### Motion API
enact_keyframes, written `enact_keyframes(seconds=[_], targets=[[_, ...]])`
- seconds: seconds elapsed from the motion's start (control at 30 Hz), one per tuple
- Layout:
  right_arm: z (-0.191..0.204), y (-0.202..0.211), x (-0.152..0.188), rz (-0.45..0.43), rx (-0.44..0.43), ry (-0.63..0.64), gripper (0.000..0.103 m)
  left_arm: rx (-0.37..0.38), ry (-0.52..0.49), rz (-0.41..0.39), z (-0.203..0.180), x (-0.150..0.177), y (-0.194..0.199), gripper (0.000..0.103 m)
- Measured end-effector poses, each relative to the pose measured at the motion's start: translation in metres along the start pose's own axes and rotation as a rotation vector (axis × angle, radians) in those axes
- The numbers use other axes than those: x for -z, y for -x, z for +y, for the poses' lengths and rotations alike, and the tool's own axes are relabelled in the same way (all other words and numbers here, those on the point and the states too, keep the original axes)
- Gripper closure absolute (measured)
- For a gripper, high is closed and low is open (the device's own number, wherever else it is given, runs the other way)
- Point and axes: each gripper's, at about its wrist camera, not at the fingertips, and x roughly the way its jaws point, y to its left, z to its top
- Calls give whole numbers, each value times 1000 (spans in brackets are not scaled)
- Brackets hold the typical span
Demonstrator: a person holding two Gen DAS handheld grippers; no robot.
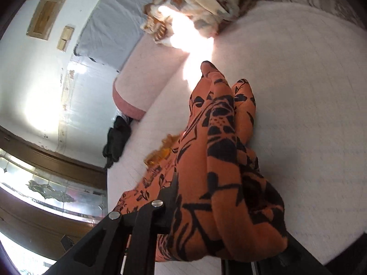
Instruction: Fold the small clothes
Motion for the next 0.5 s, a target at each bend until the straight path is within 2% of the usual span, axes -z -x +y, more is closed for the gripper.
enact_keyframes(seconds=[0.07,0.1,0.13,0.17,0.2,0.23,0.33,0.4,0.43,0.5], targets=[[-44,-10,23,71,79,-72,80,-50,58,84,28,16,-27,75],[-64,-15,29,106,109,-110,72,-7,98,83,38,17,-28,74],[-75,-13,32,98,52,-141,71,12,117,77,41,14,-23,71],[-77,-5,33,79,48,-150,67,-21,113,68,39,9,-15,66],[-72,6,31,49,80,-126,49,-56,93,31,36,4,-4,61],[-66,18,28,6,98,-91,36,-70,68,-22,32,-2,8,57],[-50,53,16,-126,158,-24,35,-70,-2,-122,16,-17,39,50],[-37,67,7,-189,137,5,34,-45,-74,-139,-3,-21,44,43],[-26,69,3,-194,108,39,34,-32,-121,-138,-13,-21,42,37],[0,54,-4,-144,56,126,33,-5,-207,-128,-37,-13,37,34]])
